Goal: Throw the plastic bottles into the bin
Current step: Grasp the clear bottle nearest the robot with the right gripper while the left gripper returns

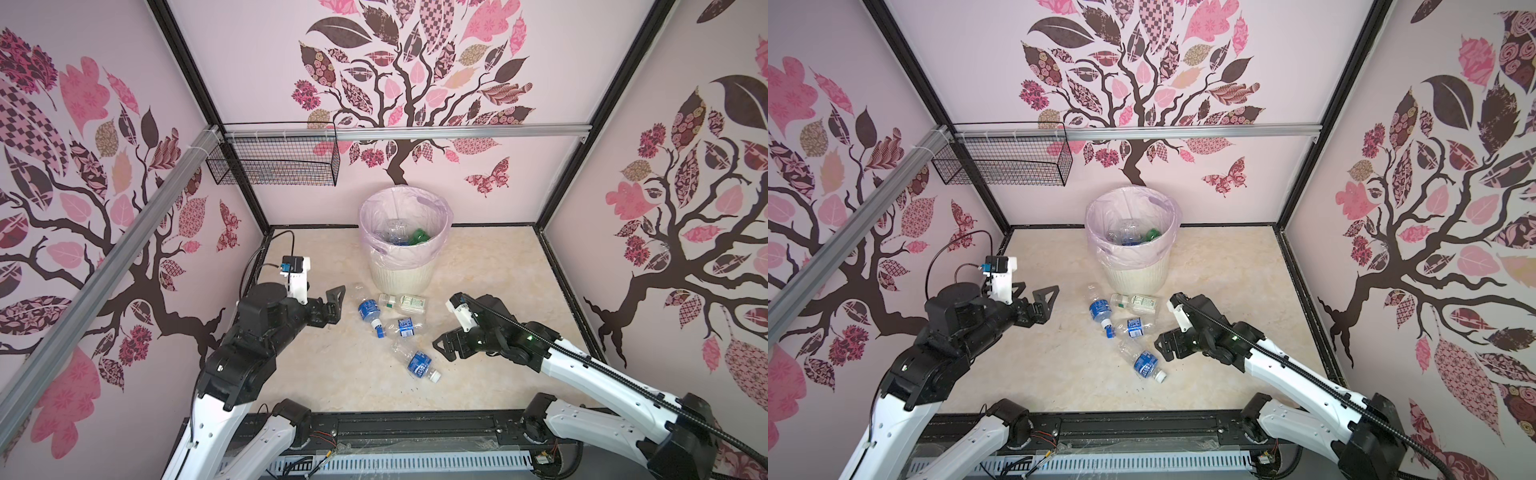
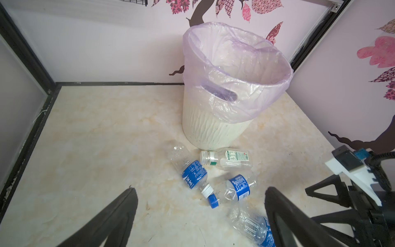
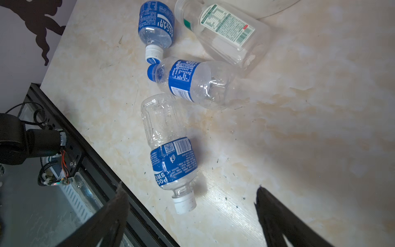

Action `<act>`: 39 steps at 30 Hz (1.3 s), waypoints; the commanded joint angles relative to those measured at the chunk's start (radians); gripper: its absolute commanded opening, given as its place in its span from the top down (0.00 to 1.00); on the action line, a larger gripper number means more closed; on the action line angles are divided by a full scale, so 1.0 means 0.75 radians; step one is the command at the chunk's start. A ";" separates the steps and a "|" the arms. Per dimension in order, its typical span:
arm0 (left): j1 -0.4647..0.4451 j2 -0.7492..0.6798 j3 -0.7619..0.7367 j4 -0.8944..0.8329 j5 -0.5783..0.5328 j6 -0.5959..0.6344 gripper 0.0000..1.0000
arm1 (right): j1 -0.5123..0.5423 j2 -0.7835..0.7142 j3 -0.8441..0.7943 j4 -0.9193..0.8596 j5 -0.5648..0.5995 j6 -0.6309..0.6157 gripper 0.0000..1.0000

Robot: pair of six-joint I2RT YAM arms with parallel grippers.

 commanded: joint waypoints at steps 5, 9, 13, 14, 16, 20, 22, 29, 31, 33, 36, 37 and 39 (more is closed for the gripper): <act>0.005 -0.246 -0.269 0.018 -0.003 -0.062 0.03 | 0.074 0.148 0.076 0.027 -0.064 -0.082 0.05; 0.005 -0.316 -0.358 0.031 -0.002 -0.068 0.03 | 0.180 0.286 0.119 0.033 -0.010 -0.107 0.05; 0.006 -0.327 -0.374 0.027 0.002 -0.066 0.04 | 0.257 0.404 0.138 0.078 0.021 -0.113 0.05; 0.005 -0.329 -0.375 0.029 0.003 -0.064 0.04 | 0.277 0.433 0.141 0.094 0.024 -0.116 0.05; 0.006 -0.330 -0.382 0.034 0.002 -0.059 0.03 | 0.310 0.492 0.155 0.114 0.049 -0.121 0.06; 0.006 -0.334 -0.382 0.023 0.009 -0.056 0.03 | 0.342 0.610 0.224 0.102 0.074 -0.131 0.10; 0.006 -0.336 -0.382 0.022 0.018 -0.058 0.04 | 0.345 0.652 0.247 0.100 0.092 -0.133 0.12; 0.005 -0.347 -0.382 0.022 0.019 -0.060 0.04 | 0.345 0.737 0.259 0.148 0.151 -0.135 0.17; 0.005 -0.348 -0.383 0.020 0.019 -0.060 0.04 | 0.346 0.764 0.261 0.163 0.156 -0.137 0.18; 0.005 -0.348 -0.383 0.020 0.021 -0.060 0.04 | 0.346 0.792 0.267 0.174 0.162 -0.137 0.20; 0.005 -0.348 -0.383 0.021 0.023 -0.060 0.04 | 0.347 0.829 0.277 0.180 0.169 -0.135 0.22; 0.005 -0.348 -0.384 0.020 0.023 -0.060 0.04 | 0.346 0.837 0.278 0.185 0.170 -0.135 0.23; 0.005 -0.348 -0.384 0.020 0.023 -0.060 0.04 | 0.346 0.847 0.275 0.196 0.173 -0.126 0.26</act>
